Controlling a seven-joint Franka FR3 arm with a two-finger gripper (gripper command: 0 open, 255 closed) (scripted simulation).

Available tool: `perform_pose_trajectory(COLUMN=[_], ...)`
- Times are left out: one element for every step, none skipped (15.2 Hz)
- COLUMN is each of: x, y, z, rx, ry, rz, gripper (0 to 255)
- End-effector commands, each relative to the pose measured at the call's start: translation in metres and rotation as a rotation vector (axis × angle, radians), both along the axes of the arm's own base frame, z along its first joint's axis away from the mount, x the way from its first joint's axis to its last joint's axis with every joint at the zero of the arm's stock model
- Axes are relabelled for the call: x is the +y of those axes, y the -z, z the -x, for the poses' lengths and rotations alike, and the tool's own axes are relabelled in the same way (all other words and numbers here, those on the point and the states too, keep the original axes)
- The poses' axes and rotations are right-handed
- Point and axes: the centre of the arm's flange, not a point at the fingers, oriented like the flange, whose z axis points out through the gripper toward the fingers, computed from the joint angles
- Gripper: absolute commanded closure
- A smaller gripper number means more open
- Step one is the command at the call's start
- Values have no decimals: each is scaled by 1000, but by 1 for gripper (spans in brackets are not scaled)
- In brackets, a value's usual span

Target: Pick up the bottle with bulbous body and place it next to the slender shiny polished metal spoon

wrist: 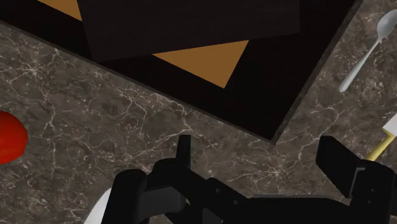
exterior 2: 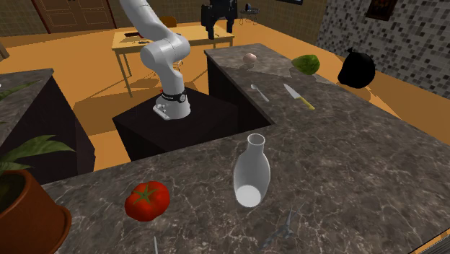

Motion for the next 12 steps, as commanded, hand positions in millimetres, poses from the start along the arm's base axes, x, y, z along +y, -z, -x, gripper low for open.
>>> perform_pose_trajectory(x=[0, -8, -16, -23, -31, -39, -47, -55, -63, -71, -79, -87], y=[0, 4, 9, 13, 18, 22, 26, 31, 35, 39, 44, 48], z=[0, -9, -19, -28, -38, -47, -56, -66, -75, -84, -94, -103], rx=[0, -1, -1, -2, -2, -3, -4, -4, -5, -5, -6, -7], ry=[0, 2, 4, 6, 8, 10, 12, 14, 16, 18, 20, 22], rz=[0, 1, 2, 3, 4, 6, 7, 8, 9, 10, 11, 12], gripper=[0, 0, 0, 0, 0, 0, 0, 0, 0, 0, 0, 0])
